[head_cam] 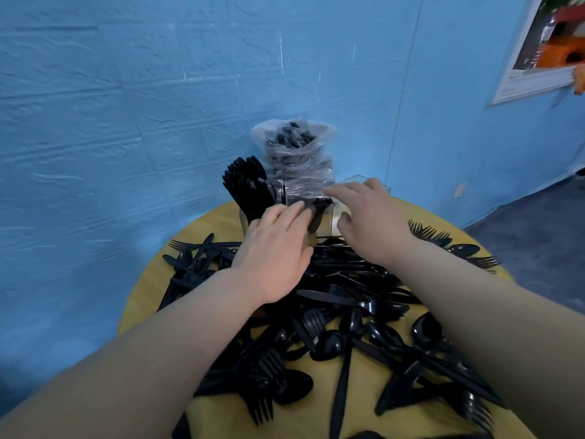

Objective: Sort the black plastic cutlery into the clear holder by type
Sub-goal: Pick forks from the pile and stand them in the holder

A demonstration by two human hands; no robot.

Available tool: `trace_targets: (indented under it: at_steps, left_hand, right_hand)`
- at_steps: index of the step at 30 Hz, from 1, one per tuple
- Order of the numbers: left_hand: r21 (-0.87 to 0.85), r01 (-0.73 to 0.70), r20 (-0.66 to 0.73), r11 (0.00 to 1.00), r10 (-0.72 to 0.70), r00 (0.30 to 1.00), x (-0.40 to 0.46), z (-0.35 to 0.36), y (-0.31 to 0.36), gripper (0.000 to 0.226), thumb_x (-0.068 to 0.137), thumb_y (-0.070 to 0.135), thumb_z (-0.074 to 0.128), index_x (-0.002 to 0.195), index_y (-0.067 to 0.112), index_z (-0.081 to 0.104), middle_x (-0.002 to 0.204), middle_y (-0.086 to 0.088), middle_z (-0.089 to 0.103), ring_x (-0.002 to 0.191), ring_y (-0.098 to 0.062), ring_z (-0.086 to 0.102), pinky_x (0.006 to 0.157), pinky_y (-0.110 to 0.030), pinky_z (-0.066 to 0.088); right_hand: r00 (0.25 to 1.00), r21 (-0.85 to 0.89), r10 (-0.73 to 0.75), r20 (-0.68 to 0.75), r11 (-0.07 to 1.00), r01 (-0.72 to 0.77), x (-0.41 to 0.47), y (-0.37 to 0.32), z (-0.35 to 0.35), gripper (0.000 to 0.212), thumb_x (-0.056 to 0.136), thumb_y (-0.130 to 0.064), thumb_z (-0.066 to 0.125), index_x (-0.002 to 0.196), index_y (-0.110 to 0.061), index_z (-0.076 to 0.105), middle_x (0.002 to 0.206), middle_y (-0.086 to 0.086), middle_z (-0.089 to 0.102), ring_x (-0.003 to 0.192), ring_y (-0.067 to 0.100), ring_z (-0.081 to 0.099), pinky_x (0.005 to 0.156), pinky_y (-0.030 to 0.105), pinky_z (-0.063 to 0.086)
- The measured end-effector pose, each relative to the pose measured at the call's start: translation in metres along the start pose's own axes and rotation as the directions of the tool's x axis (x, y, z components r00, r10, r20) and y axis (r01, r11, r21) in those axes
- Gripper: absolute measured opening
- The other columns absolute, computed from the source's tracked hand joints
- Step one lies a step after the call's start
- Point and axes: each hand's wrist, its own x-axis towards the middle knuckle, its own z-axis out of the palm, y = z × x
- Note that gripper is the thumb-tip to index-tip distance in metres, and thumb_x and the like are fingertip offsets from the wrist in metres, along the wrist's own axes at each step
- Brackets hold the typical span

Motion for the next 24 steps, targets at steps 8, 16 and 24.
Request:
trace_targets:
  at_steps: [8,16,24]
  left_hand:
    - [-0.110,0.041,-0.077,0.993,-0.049,0.996,-0.068,-0.023,0.015,0.042,0.098,0.022,0.042,0.140,0.023,0.045,0.149,0.006,0.037,0.134,-0.020,0.029,0.109,-0.038,0.029]
    - [-0.322,0.246,-0.198,0.914,-0.319,0.927,-0.178,-0.010,-0.010,0.040,0.090,0.028,0.034,0.107,0.023,0.070,0.121,0.009,0.062,0.117,-0.024,0.044,0.098,-0.038,0.034]
    - [-0.291,0.289,0.015,0.912,-0.298,0.955,-0.208,0.004,-0.012,0.047,0.088,0.044,0.036,0.126,0.031,0.059,0.132,0.018,0.051,0.129,-0.009,0.029,0.103,-0.040,0.025]
  right_hand:
    - [0.998,0.163,0.063,0.024,0.984,-0.066,-0.090,-0.037,-0.042,0.036,0.087,-0.007,0.054,0.118,-0.020,0.064,0.108,-0.003,0.067,0.098,0.019,0.053,0.082,0.026,0.039]
    - [0.977,0.195,-0.025,0.212,0.981,-0.017,-0.152,-0.092,-0.027,0.028,0.088,-0.042,0.059,0.111,-0.027,0.067,0.093,-0.012,0.062,0.094,0.011,0.042,0.084,0.027,0.044]
    - [0.921,0.152,-0.235,0.311,0.969,0.196,-0.149,-0.126,-0.006,0.028,0.087,-0.042,0.062,0.111,-0.030,0.069,0.101,-0.008,0.057,0.098,0.016,0.037,0.086,0.029,0.039]
